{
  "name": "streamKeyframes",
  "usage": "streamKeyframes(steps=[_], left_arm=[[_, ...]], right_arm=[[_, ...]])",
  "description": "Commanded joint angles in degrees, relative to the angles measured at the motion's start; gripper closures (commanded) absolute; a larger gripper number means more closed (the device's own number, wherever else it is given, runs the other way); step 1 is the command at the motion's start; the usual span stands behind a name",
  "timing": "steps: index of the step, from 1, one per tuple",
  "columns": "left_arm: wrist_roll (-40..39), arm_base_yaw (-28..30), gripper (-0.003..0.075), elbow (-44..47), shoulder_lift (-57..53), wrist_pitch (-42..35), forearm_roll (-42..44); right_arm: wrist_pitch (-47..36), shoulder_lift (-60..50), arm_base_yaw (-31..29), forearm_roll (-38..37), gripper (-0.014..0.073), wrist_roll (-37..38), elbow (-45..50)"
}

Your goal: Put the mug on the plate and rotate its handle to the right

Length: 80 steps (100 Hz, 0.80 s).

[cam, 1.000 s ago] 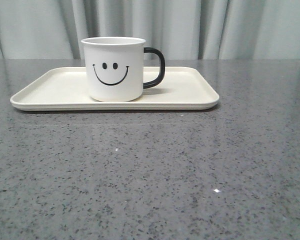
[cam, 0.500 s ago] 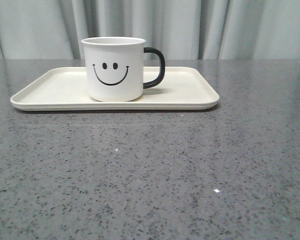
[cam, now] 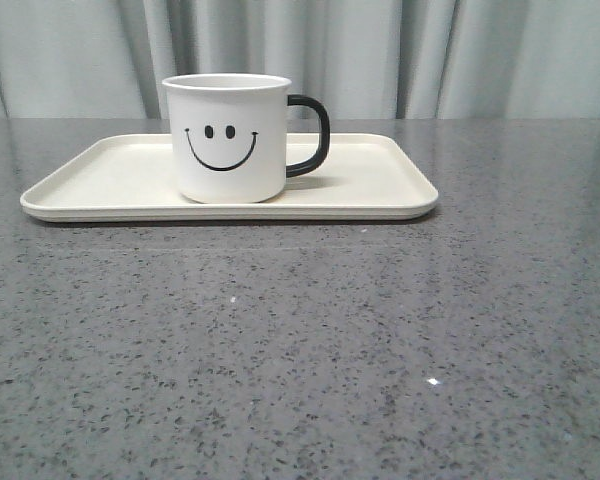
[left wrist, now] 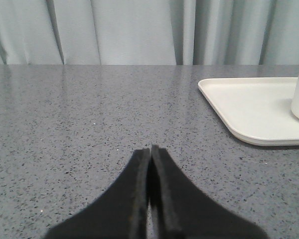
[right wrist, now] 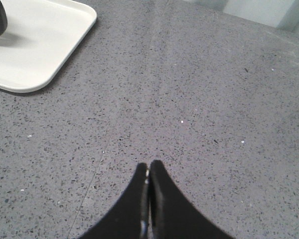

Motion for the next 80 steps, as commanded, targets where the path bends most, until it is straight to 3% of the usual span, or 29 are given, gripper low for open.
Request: streamKeyframes(steps=[1,54,80], left_arm=[[0.1,0.2,0.0740,0.6,-1.7,-4.9,-0.5],[0.1,0.2,0.0740,0.6,-1.7,-4.9,-0.5],[0.1,0.2,0.0740,0.6,-1.7,-4.9,-0.5]], right_arm=[[-4.6,0.1,-0.5,0.2,0.0659,0.1,-1.5],[-5.4,0.1,-0.5,-1.3,0.0659,0.0,-1.5],[-14.1,-5.2,-0.5,-1.8,0.0659,0.2,4.4]])
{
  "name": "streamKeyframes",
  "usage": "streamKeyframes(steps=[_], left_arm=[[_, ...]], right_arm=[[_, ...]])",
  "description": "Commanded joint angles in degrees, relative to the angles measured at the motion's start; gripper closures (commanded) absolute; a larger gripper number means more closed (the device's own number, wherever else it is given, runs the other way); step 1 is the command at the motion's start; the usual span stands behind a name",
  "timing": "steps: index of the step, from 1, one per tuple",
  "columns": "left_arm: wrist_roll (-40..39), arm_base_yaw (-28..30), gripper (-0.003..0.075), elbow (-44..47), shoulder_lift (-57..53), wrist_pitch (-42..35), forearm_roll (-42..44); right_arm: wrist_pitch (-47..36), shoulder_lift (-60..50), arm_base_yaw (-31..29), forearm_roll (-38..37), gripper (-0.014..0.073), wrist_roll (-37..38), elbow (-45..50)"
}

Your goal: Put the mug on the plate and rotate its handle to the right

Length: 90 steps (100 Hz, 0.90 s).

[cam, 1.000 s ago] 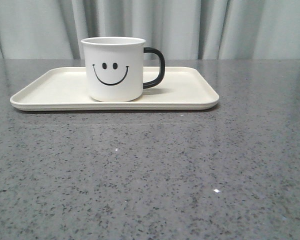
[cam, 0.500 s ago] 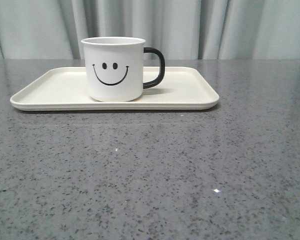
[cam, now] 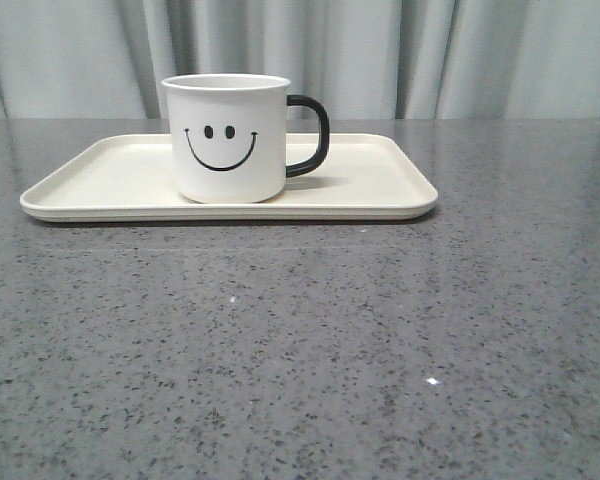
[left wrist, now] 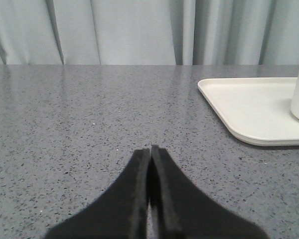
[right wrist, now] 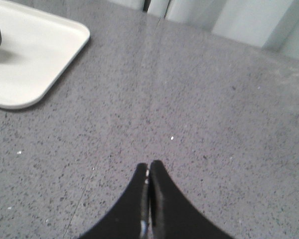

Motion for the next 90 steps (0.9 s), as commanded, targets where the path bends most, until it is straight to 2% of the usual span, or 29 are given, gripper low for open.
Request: streamKeyframes(steps=[1,23,54,73,90], left_arm=[[0.1,0.2,0.0740,0.6,-1.7,-4.9,-0.5],[0.1,0.2,0.0740,0.6,-1.7,-4.9,-0.5],[0.1,0.2,0.0740,0.6,-1.7,-4.9,-0.5],[0.1,0.2,0.0740,0.6,-1.7,-4.9,-0.5],[0.1,0.2,0.0740,0.6,-1.7,-4.9,-0.5]], right_arm=[[-7.7,-2.4,-0.5,-0.8,0.0659,0.2,1.2],[-9.4,-10.8,-0.5,-1.2,0.0659,0.8,9.8],[-9.9,-22.1,-0.5,-4.5,0.0659,9.8,19.4],[-12.7,-26.8,-0.5,-4.5,0.0659,10.3,23.1],[-16.7,-26.7,-0.5,-4.4,0.0659,11.8,25.4]])
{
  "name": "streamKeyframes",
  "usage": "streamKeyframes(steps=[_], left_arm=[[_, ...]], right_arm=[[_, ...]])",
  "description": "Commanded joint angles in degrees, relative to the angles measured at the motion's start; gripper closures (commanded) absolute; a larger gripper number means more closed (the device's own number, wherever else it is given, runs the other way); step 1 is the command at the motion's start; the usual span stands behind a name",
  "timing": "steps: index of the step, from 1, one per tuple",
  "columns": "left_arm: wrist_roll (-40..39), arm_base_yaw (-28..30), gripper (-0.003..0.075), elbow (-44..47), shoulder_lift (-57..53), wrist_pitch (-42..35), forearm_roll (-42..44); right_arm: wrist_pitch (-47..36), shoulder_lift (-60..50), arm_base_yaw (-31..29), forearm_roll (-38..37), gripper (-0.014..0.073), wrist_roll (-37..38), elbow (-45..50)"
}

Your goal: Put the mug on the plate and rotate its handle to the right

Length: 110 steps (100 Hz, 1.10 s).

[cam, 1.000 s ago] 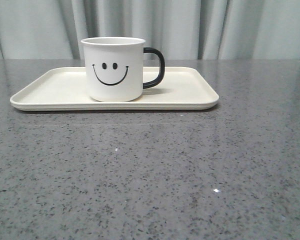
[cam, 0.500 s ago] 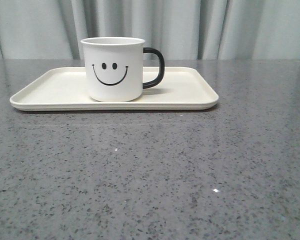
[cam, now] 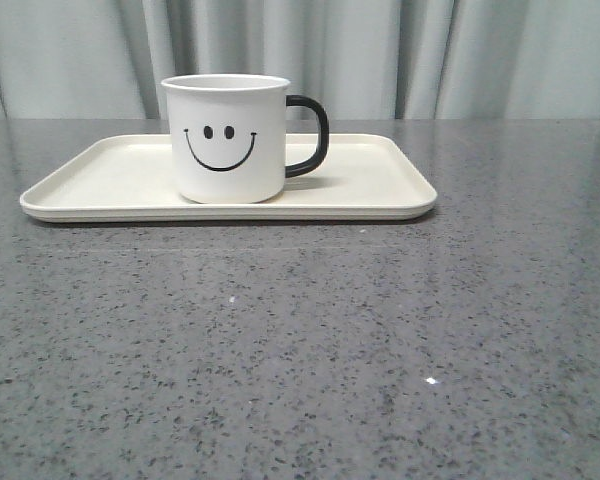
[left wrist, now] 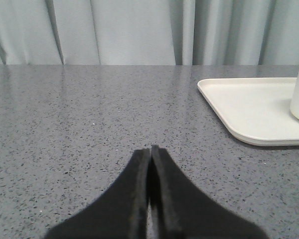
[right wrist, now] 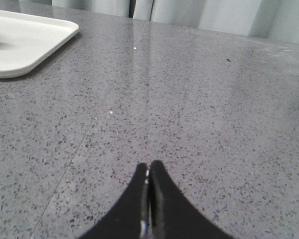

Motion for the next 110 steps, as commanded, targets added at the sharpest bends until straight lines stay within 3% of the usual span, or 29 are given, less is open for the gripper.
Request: streamKeyframes(steps=[1,110], left_arm=[[0.1,0.2,0.0740,0.6,-1.7,-4.8,-0.5],[0.1,0.2,0.0740,0.6,-1.7,-4.8,-0.5]], right_arm=[[-7.5,-1.3,-0.5,-0.4,0.0659,1.4,0.1],[-8.6,-1.3,-0.5,-0.4,0.0659,2.2,0.2]])
